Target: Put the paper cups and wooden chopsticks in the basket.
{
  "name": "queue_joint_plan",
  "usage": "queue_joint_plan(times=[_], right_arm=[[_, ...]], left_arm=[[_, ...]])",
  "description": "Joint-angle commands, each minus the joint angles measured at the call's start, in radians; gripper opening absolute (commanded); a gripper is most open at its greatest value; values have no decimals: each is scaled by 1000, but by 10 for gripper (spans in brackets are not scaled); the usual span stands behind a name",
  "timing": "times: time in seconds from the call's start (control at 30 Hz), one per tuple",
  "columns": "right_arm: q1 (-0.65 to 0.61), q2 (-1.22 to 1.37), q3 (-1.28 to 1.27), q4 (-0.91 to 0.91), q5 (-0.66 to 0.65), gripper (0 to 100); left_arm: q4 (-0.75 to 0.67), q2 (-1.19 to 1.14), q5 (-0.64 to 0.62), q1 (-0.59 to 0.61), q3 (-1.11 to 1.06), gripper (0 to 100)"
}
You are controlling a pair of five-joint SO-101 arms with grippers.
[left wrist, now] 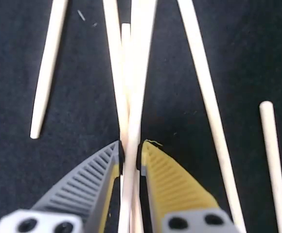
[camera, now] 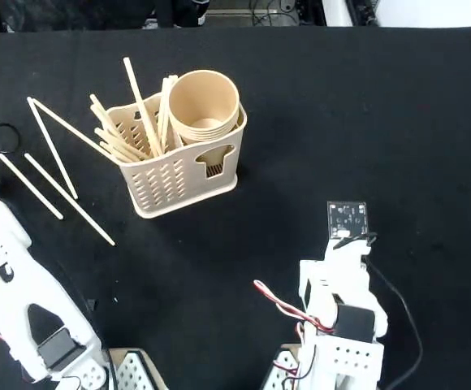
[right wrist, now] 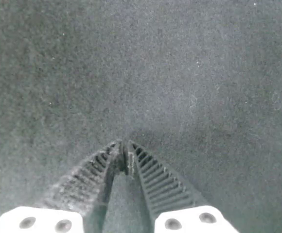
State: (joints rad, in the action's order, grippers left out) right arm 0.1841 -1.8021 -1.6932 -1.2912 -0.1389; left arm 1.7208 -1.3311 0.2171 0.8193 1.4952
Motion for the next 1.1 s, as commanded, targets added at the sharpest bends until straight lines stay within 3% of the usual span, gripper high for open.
queue_joint_plan(times=[0.0,0.27,0.63,0.87,1.07], right_arm=[[-11,-67,8,-3,2,13],[-11,-67,8,-3,2,13],[-11,-67,8,-3,3,13],[-11,-67,8,-3,3,13],[-11,-67,8,-3,3,13]], left_arm=[[41,8,-26,8,53,29],[44,110,-114,18,-21,28],[40,747,-115,-39,-568,28],[37,1120,-180,-174,-737,29],[-35,1458,-238,-427,-753,29]])
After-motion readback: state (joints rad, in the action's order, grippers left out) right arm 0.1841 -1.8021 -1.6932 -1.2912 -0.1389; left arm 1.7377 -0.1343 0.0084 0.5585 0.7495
